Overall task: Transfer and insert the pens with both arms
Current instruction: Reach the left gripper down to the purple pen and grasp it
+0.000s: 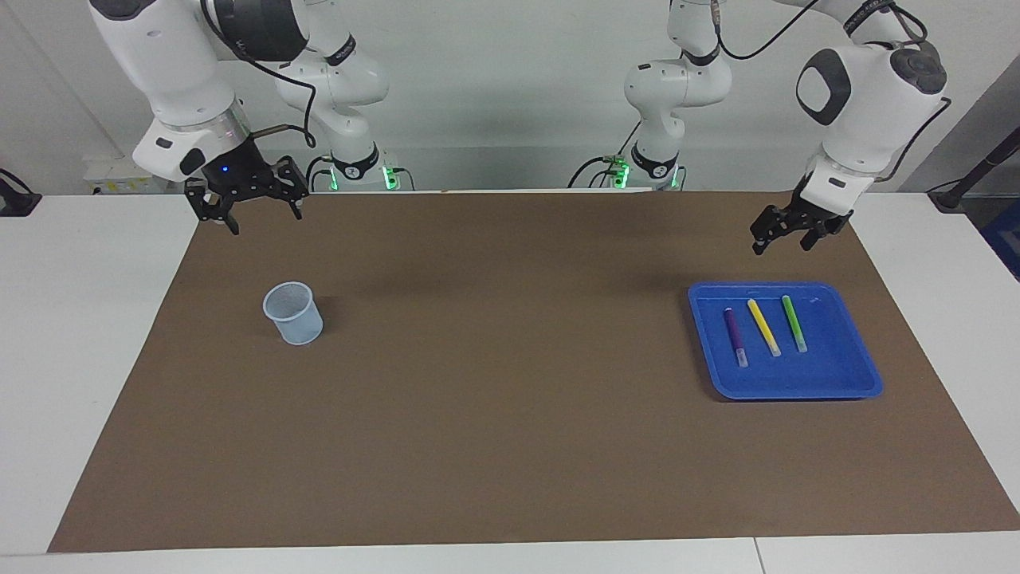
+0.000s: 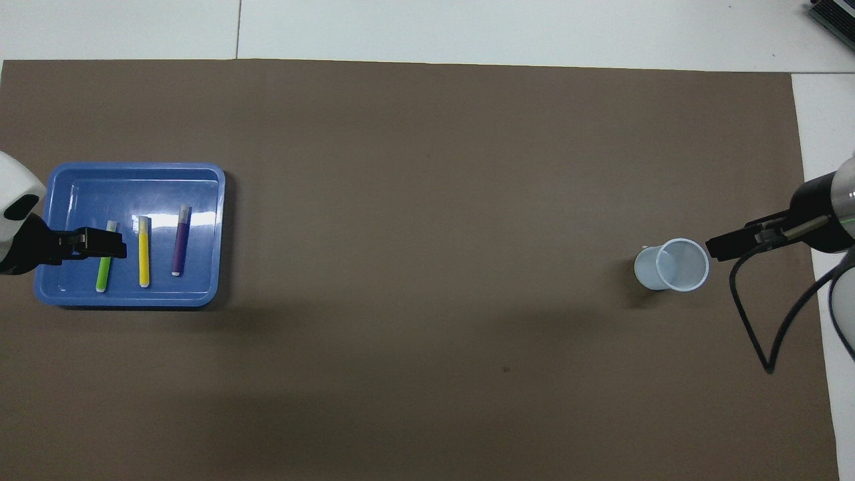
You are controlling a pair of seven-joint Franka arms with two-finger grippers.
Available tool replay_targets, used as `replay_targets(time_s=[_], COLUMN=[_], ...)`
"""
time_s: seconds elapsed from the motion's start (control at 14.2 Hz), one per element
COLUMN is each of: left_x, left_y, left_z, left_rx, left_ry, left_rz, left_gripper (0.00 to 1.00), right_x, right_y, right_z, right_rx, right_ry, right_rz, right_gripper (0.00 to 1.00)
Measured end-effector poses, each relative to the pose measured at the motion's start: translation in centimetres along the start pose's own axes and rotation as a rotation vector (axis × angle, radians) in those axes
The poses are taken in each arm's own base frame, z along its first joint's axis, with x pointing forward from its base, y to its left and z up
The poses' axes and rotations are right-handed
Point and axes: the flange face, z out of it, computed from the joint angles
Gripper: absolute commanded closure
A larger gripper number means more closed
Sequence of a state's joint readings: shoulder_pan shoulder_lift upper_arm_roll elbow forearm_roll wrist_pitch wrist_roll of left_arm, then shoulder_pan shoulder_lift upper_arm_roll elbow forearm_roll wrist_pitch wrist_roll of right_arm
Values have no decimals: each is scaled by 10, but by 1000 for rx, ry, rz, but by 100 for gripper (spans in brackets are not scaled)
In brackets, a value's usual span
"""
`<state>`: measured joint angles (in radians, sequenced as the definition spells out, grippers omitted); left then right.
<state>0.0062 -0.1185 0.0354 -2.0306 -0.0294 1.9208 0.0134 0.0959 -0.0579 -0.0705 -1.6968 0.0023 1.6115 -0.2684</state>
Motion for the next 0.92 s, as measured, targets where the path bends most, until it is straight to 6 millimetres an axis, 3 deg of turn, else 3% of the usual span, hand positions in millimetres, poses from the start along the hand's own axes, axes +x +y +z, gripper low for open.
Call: replay_targets(time_s=[0.49, 0.92], left_x=[17, 28], left_y=[15, 15], left_z=[55, 101], left_rx=[4, 8], left_ry=[18, 39], left_rz=[34, 33], left_gripper=[0, 0], right_x=[0, 0], right_y=[0, 0], right_z=[0, 0], right_rx=[0, 0], right_ry=[0, 0], right_rz=[0, 0], right_gripper=[0, 0])
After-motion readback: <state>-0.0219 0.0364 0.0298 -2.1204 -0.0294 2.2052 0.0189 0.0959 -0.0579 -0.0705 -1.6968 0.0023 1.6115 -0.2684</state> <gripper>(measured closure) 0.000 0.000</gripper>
